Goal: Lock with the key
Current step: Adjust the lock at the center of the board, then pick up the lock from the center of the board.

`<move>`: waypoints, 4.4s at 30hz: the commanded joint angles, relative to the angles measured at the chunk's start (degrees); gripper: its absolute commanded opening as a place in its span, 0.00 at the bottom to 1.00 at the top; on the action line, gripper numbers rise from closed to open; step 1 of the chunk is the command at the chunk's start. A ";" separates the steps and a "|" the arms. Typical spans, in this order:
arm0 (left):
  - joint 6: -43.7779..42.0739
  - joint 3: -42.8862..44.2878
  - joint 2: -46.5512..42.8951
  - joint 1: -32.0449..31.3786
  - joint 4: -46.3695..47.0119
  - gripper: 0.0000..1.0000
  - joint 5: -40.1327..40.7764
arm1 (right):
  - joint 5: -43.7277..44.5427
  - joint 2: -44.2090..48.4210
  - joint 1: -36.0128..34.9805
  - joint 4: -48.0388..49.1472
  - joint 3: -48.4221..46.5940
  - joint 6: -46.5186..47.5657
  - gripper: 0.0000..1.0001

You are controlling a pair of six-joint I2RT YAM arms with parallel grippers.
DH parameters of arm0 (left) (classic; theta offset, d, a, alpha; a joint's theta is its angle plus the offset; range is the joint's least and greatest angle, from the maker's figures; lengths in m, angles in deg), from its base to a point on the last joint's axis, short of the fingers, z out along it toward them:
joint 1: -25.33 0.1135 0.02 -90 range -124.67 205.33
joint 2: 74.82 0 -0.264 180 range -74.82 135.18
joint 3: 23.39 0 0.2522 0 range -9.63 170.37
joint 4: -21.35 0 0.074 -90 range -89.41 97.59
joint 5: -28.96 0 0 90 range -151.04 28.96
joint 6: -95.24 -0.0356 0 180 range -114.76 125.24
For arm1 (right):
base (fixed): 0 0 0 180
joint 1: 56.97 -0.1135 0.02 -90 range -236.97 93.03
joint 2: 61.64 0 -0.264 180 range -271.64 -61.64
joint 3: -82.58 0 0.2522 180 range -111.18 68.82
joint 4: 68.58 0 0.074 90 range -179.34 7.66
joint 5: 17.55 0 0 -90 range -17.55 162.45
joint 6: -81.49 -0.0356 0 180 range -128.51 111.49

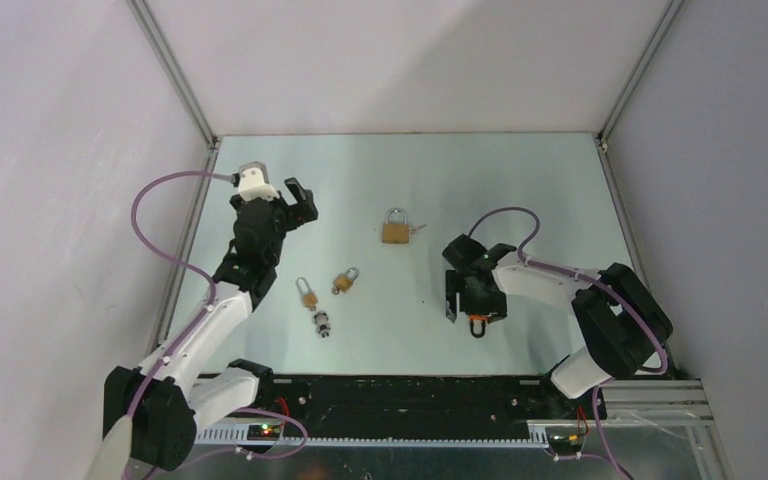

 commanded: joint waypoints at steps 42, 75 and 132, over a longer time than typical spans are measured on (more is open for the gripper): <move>6.12 -7.24 -7.54 0.22 0.76 0.93 -24.02 | 8.91 6.78 -5.84 18.12 0.75 8.89 0.16; 12.09 14.90 20.63 -12.21 0.74 0.82 -67.75 | -24.28 15.65 -4.65 42.44 -7.31 61.64 0.00; 9.71 15.58 5.93 -9.09 -2.95 0.00 -54.71 | -20.45 32.07 9.36 32.65 -1.32 4.56 0.70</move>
